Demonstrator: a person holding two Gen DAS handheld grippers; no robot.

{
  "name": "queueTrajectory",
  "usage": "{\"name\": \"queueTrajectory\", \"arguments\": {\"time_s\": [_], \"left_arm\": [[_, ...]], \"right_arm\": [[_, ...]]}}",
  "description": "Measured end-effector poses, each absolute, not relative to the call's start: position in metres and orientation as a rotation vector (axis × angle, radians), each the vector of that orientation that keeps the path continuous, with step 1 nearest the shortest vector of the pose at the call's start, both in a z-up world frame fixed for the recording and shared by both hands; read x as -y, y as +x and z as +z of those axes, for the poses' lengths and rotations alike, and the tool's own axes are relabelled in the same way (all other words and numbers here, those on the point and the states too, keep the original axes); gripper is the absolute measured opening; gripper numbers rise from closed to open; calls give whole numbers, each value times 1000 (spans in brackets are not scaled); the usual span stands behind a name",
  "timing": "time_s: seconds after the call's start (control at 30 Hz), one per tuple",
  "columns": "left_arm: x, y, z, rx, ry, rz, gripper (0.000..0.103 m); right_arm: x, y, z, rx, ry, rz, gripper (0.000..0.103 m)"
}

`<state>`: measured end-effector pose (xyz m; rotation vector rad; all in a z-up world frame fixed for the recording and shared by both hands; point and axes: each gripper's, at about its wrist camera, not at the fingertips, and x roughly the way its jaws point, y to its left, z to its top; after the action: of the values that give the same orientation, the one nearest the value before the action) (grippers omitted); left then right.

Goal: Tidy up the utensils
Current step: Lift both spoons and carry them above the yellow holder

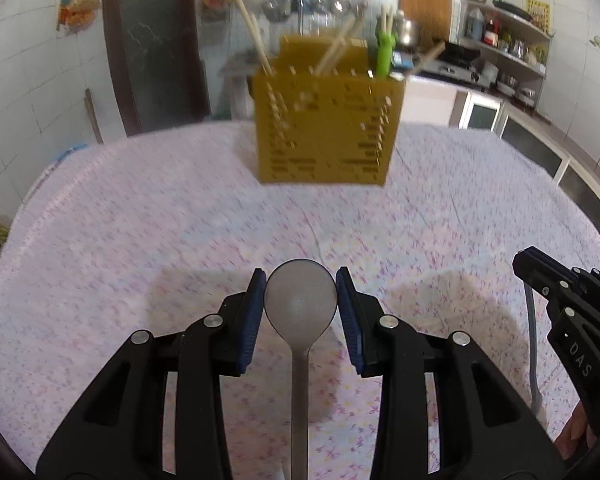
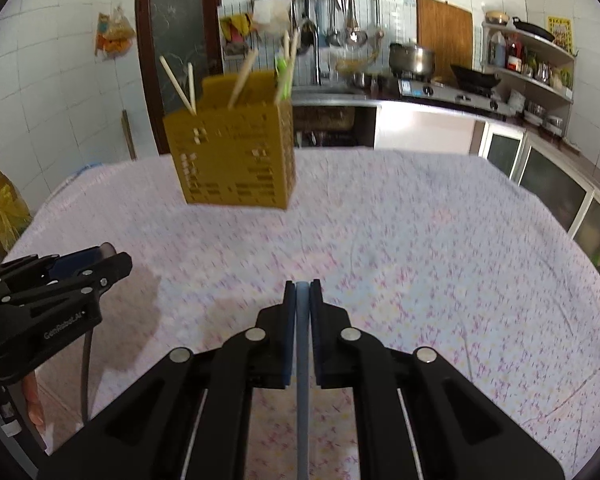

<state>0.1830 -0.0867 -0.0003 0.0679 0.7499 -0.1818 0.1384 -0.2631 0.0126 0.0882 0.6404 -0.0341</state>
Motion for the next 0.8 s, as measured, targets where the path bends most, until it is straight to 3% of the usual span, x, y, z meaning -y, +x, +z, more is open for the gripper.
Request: {"name": "queueTrajectory", "arguments": {"time_s": [0.8], "left_arm": [[17,177,53,-531,-63,-217,35]], "right_arm": [[238,144,60,-422,101,-81,7]]}}
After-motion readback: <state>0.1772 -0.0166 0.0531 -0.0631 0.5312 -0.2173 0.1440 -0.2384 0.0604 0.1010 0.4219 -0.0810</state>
